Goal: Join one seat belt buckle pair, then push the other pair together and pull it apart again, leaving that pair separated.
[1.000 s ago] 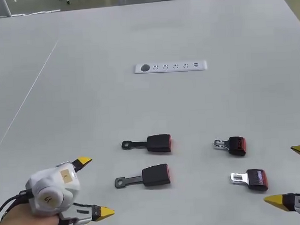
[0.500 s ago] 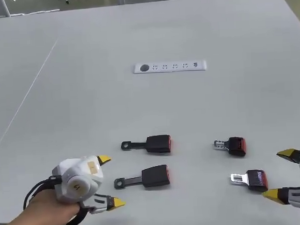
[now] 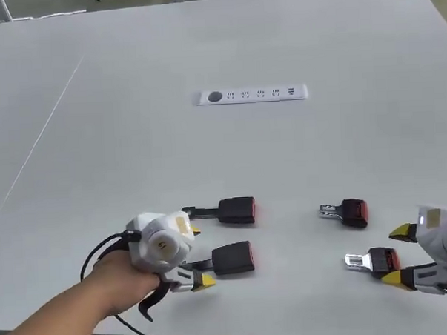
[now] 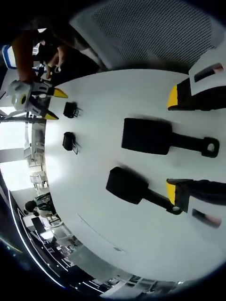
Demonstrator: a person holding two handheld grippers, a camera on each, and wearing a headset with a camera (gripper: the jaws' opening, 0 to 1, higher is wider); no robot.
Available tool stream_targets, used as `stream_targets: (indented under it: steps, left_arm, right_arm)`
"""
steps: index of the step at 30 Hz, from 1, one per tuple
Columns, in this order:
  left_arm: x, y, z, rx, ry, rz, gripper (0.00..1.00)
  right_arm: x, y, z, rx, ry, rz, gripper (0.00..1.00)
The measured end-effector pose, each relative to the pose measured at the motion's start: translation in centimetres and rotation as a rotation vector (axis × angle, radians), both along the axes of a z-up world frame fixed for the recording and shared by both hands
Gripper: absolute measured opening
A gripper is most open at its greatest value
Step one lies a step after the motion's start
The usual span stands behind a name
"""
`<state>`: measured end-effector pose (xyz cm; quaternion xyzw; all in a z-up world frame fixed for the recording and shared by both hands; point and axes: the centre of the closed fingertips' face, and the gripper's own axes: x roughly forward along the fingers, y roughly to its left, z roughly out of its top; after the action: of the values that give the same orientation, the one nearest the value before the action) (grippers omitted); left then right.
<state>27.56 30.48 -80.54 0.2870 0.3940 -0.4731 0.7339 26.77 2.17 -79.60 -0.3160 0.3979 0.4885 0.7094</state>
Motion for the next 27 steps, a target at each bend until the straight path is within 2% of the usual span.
stream_targets:
  steps: [1,4,10,15,20,21,27]
  left_arm:
    - [-0.1,-0.3,-0.5,0.008,0.014,-0.021,0.59]
    - [0.1,-1.0,-1.1,0.016,0.025,-0.039,0.59]
    - [0.1,-1.4,-2.1,0.043,0.05,-0.095,0.55]
    - [0.0,-1.8,-2.4,0.055,0.062,-0.131,0.46]
    - [-0.5,-2.4,-2.3,0.042,0.086,-0.158,0.37]
    - [-0.5,-2.4,-2.3,0.044,0.081,-0.159,0.35]
    - [-0.4,-2.3,-2.3,0.056,0.088,-0.164,0.33]
  right_arm:
    - [0.0,0.0,-0.2,-0.002,0.006,0.006,0.45]
    - [0.0,-0.1,-1.1,-0.023,0.025,0.028,0.45]
    - [0.3,-0.4,-2.4,-0.049,0.051,0.06,0.42]
    - [0.2,-0.2,-3.0,-0.061,0.064,0.096,0.39]
    - [0.0,-0.7,-3.6,-0.079,0.074,0.118,0.37]
    - [0.0,-0.8,-3.6,-0.08,0.074,0.121,0.37]
    - [0.0,-0.7,-3.5,-0.072,0.081,0.135,0.36]
